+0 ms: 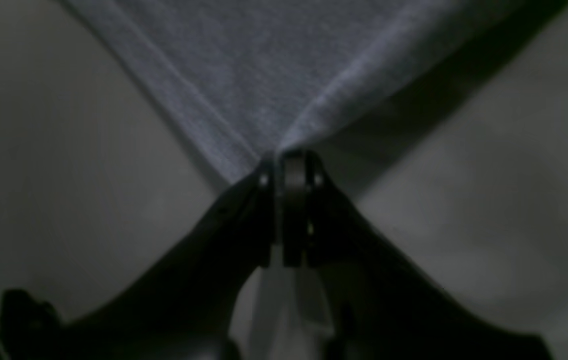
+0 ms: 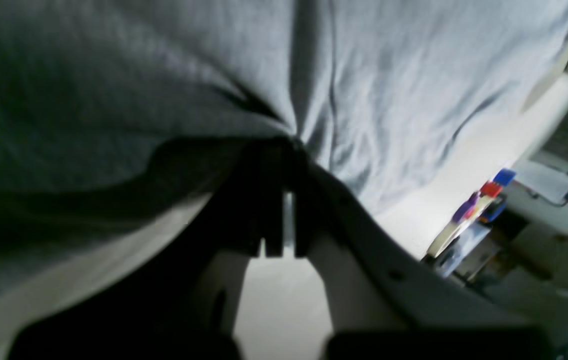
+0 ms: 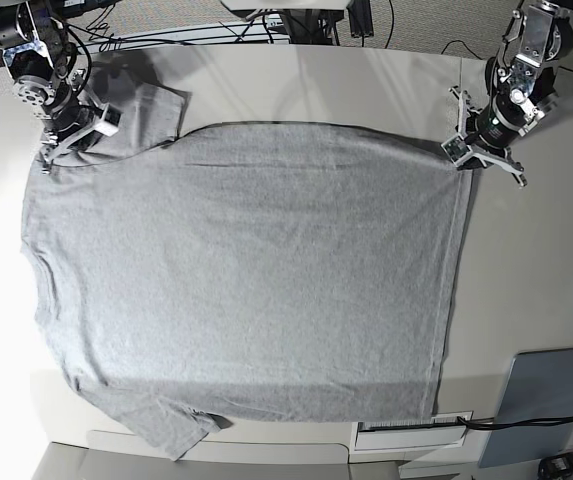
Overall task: Fold the T-shirt properly
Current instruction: 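Lift the shoulder edge and fold it over toward the hem with both grippers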
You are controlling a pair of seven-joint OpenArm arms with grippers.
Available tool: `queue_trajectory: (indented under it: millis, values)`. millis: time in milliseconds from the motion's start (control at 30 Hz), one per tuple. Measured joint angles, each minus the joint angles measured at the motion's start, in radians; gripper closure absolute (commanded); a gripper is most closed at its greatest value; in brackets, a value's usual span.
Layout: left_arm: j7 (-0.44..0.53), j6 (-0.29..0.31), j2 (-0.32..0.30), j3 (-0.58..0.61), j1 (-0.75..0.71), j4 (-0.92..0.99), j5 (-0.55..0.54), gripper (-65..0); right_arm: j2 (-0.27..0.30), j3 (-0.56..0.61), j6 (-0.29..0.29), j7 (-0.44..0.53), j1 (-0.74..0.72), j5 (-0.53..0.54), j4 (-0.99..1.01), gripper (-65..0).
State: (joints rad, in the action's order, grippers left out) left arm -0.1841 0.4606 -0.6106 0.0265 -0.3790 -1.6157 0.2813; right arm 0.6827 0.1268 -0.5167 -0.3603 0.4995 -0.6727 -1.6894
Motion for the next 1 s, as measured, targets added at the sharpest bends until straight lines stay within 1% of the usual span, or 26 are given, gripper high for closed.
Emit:
queue_trajectory:
  millis: [67, 167, 267, 333, 400, 500, 567, 667, 800, 833, 867, 933, 967, 1000]
  values:
    - [-0.002, -0.001, -0.019, -0.002, -0.029, -0.015, -0.051, 0.0, 0.033, 0.000, 0.020, -0.019, 0.035, 0.015, -0.020, 0.0]
    - [-0.048, -0.006, -0.035, -0.016, -0.095, -0.071, -0.113, 0.0, 0.062, -0.026, 0.025, -0.053, 0.100, 0.041, -0.054, 0.0]
    - [-0.092, 0.023, -0.036, -0.068, -0.167, -0.125, -0.172, 0.0, 0.076, -0.087, 0.015, -0.062, 0.177, 0.108, -0.092, 0.0]
    - [-0.105, 0.062, -0.035, -0.105, -0.222, -0.158, -0.220, 0.0, 0.075, -0.127, 0.001, -0.077, 0.230, 0.137, -0.121, 0.0]
    - [-0.121, 0.105, -0.033, -0.140, -0.271, -0.185, -0.259, 0.0, 0.073, -0.160, 0.000, -0.091, 0.275, 0.160, -0.145, 0.0]
    - [-0.155, 0.124, -0.032, -0.183, -0.335, -0.220, -0.292, 0.0, 0.074, -0.209, 0.005, -0.099, 0.340, 0.171, -0.178, 0.0]
    - [-0.161, 0.124, -0.031, -0.210, -0.371, -0.234, -0.311, 0.0, 0.076, -0.233, 0.003, -0.099, 0.382, 0.176, -0.194, 0.0]
    - [-0.160, 0.124, -0.032, -0.238, -0.402, -0.245, -0.320, 0.0, 0.076, -0.259, 0.000, -0.104, 0.427, 0.229, -0.206, 0.0]
    - [-0.160, 0.125, -0.032, -0.246, -0.414, -0.245, -0.320, 0.0, 0.076, -0.284, 0.000, -0.112, 0.437, 0.253, -0.208, 0.0]
    - [-0.160, 0.124, -0.032, -0.246, -0.413, -0.245, -0.320, 0.0, 0.076, -0.288, 0.018, -0.111, 0.437, 0.253, -0.208, 0.0]
    - [-0.160, 0.113, -0.032, -0.246, -0.410, -0.246, -0.321, 0.0, 0.076, -0.291, 0.038, -0.111, 0.436, 0.253, -0.210, 0.0]
    - [-0.160, 0.071, -0.031, -0.246, -0.393, -0.246, -0.335, 0.0, 0.076, -0.299, 0.069, -0.119, 0.423, 0.253, -0.222, 0.0]
    - [-0.161, 0.049, -0.029, -0.246, -0.378, -0.246, -0.344, 0.0, 0.076, -0.304, 0.081, -0.125, 0.407, 0.254, -0.228, 0.0]
    - [-0.172, 0.039, -0.029, -0.246, -0.360, -0.246, -0.363, 0.0, 0.076, -0.306, 0.089, -0.136, 0.389, 0.254, -0.232, 0.0]
